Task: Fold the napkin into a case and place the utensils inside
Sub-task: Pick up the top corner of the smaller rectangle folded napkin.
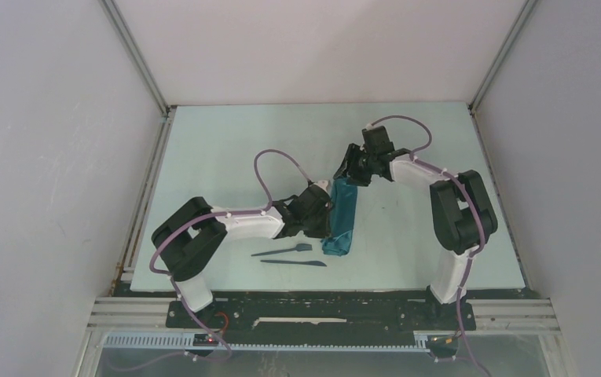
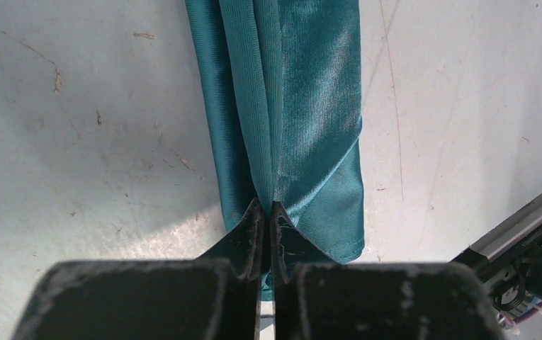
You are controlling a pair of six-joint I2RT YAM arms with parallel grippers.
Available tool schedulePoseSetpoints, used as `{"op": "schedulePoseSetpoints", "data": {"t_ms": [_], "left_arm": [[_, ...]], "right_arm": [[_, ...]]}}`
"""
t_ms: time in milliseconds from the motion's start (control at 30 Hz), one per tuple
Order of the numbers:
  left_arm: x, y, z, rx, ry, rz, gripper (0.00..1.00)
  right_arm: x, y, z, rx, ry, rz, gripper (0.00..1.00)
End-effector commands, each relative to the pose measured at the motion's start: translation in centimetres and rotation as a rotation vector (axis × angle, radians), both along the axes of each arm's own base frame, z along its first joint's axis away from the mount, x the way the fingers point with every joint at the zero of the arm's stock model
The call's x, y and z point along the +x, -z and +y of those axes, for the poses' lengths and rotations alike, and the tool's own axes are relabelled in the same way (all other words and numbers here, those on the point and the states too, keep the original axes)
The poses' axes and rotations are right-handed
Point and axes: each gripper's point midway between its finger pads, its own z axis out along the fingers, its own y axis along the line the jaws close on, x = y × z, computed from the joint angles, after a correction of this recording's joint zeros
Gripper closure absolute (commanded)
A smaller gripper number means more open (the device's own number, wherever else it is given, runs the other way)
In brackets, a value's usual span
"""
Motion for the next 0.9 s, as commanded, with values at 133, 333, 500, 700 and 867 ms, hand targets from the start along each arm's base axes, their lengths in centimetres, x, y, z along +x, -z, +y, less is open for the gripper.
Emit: {"op": "schedulePoseSetpoints", "data": {"t_ms": [133, 333, 500, 700, 867], "left_arm": [[0.2, -1.3, -0.4, -0.065, -0.005, -0.012, 0.98], [0.0, -1.3, -0.4, -0.073, -0.002, -0.012, 0.99], [0.0, -1.1, -0.4, -0.076, -0.002, -0.009, 0.99], [0.1, -0.9, -0.4, -0.079, -0.004, -0.003, 1.00], [0.0, -0.7, -0.1, -0.076, -0.006, 0.000, 1.00]], "right_arm": [[1.1, 1.4, 0.2, -0.134, 0.007, -0.003, 0.43], [1.3, 2.0, 0.9, -0.200, 0.002, -0.012, 0.46], [1.3, 2.8, 0.8, -0.275, 0.009, -0.018, 0.47], [1.5, 3.9, 0.9, -0.346, 0.011, -0.019, 0.49], [1.6, 4.8, 1.1, -0.356, 0.018, -0.015, 0.64]]}}
